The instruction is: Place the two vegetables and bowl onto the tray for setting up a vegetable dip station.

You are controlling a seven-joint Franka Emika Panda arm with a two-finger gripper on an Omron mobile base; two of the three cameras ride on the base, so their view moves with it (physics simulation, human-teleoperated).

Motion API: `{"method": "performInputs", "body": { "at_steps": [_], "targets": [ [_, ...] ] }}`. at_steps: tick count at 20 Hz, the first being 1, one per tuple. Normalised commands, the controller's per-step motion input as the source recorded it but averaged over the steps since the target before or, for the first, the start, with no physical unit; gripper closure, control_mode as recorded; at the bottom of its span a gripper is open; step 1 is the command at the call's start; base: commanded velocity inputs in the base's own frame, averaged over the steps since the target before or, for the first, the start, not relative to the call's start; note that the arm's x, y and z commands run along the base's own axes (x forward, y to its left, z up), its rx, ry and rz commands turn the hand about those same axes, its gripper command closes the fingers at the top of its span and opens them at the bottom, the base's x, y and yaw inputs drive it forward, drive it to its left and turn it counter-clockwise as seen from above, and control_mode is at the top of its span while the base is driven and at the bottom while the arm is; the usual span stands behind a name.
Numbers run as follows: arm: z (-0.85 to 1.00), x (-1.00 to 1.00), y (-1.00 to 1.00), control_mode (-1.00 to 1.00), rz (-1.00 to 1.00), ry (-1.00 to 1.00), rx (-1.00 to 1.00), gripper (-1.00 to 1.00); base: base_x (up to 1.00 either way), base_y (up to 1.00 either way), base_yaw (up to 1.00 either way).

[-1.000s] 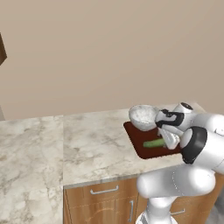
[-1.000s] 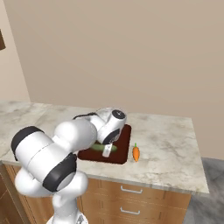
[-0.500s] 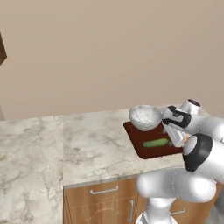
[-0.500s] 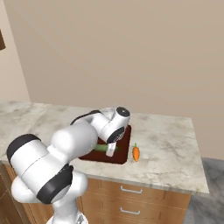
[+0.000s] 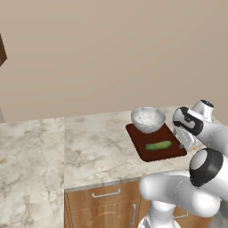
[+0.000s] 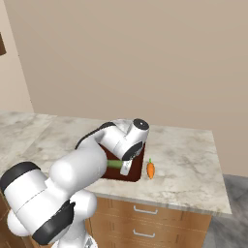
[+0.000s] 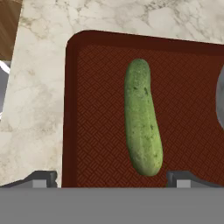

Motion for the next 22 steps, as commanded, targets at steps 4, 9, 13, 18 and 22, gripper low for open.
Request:
{"method": "performInputs", "body": {
  "at_steps": [4, 9, 13, 18, 22],
  "targets": [
    [0.22, -0.17, -0.22, -1.0, -0.22, 0.02, 0.0, -1.0, 0.0, 0.0, 0.0],
    [0.14, -0.07, -0.22, -1.0, -0.29, 0.07, 0.0, -1.0, 0.0, 0.0, 0.0],
    [0.11, 0.0, -0.15, -1.0, -0.32, 0.12, 0.0, -1.0, 0.0, 0.0, 0.0],
    [0.03, 0.01, -0.15, -1.0, -0.3, 0.1, 0.0, -1.0, 0.0, 0.0, 0.0],
    [0.0, 0.07, -0.12, -1.0, -0.27, 0.09, 0.0, -1.0, 0.0, 0.0, 0.0]
  ]
}}
